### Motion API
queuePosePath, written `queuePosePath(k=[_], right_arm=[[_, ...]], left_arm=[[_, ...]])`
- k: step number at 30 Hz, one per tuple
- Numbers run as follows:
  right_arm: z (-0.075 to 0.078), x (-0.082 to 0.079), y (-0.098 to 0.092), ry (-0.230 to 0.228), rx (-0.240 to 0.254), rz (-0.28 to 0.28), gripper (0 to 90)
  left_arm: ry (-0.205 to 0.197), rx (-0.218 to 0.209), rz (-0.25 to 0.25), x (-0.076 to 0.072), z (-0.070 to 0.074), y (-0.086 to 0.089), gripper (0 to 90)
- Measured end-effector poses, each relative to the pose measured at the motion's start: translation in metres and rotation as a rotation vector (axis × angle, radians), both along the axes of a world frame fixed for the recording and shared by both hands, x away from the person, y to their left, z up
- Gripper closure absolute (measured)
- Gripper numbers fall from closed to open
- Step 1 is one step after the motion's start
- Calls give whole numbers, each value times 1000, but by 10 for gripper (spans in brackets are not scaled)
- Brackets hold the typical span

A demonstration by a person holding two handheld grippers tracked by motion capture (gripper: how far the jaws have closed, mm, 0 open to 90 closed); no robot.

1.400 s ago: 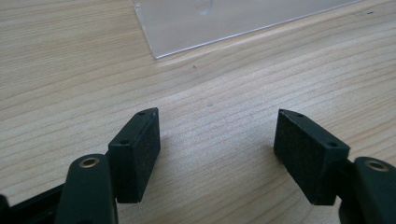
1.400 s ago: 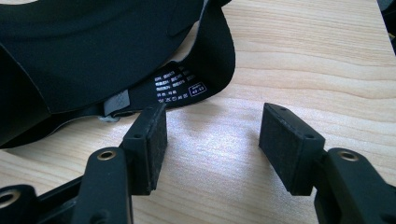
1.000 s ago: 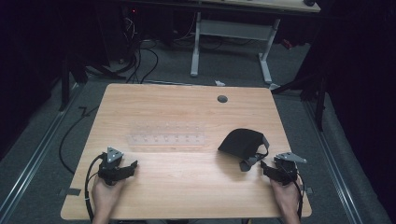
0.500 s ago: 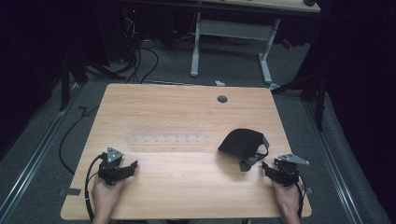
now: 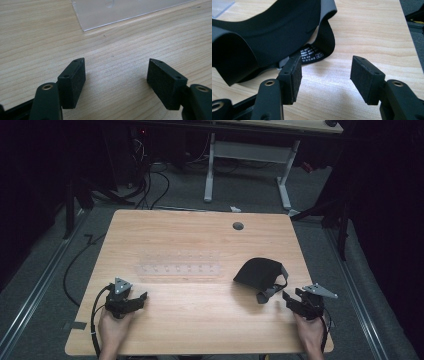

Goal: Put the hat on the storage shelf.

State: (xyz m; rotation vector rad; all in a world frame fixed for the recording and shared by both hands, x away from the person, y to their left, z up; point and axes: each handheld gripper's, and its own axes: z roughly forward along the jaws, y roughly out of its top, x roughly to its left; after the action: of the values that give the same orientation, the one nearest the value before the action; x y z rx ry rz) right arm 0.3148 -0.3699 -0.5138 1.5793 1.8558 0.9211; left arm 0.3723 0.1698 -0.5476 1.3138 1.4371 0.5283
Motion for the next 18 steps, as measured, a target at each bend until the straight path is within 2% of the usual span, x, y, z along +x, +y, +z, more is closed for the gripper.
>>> queuePosePath(k=[7, 15, 18], right_arm=[[11, 3, -1, -6, 11, 2, 442], [23, 9, 0, -41, 5, 3, 433], [29, 15, 3, -50, 0, 21, 429]], left_arm=[[0, 0, 0, 0, 0, 0, 317], [0, 0, 0, 0, 0, 0, 317], [0, 0, 0, 0, 0, 0, 317]])
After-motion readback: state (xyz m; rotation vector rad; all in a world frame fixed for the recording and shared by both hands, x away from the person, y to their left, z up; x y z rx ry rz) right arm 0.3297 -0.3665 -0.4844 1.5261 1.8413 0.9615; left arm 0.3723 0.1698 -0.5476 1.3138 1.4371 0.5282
